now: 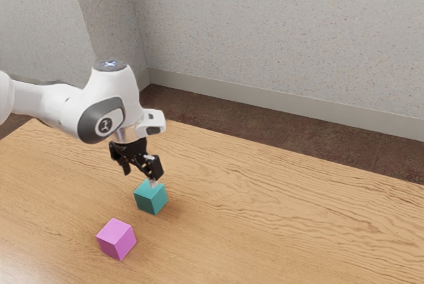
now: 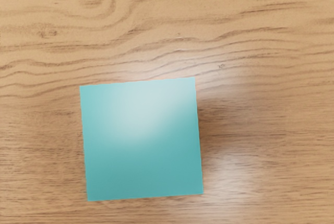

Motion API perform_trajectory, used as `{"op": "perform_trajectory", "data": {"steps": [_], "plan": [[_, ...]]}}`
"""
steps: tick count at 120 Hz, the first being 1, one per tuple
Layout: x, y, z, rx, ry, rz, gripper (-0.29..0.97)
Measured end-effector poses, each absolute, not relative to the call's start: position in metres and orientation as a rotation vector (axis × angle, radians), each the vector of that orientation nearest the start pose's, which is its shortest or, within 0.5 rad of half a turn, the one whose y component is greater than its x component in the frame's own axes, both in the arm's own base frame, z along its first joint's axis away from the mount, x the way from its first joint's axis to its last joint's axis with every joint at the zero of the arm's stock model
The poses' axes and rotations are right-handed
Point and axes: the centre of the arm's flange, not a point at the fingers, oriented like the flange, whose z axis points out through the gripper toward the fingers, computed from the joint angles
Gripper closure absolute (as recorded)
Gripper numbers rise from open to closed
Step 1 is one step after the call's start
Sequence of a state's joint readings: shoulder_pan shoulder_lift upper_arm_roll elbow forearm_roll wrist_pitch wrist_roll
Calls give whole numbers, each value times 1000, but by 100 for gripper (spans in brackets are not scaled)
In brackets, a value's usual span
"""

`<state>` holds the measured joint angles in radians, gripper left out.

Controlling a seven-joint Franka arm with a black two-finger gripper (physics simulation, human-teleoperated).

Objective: Pick up the blue block with one arm, and put the blue block on the pink block with one arm

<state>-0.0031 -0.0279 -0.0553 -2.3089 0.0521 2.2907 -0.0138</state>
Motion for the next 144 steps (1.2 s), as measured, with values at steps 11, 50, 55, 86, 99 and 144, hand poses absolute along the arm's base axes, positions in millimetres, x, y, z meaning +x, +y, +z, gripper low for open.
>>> {"op": "perform_trajectory", "data": {"steps": [11,50,55,86,99,144], "plan": [[507,-25,352,-3101,110,-36,0],[507,-18,332,-3108,87,-37,0],[507,-18,331,-3109,85,-39,0],[505,-20,324,-3110,89,-41,0],[505,-24,322,-3110,102,-42,0],[508,-19,310,-3111,95,-34,0]]}}
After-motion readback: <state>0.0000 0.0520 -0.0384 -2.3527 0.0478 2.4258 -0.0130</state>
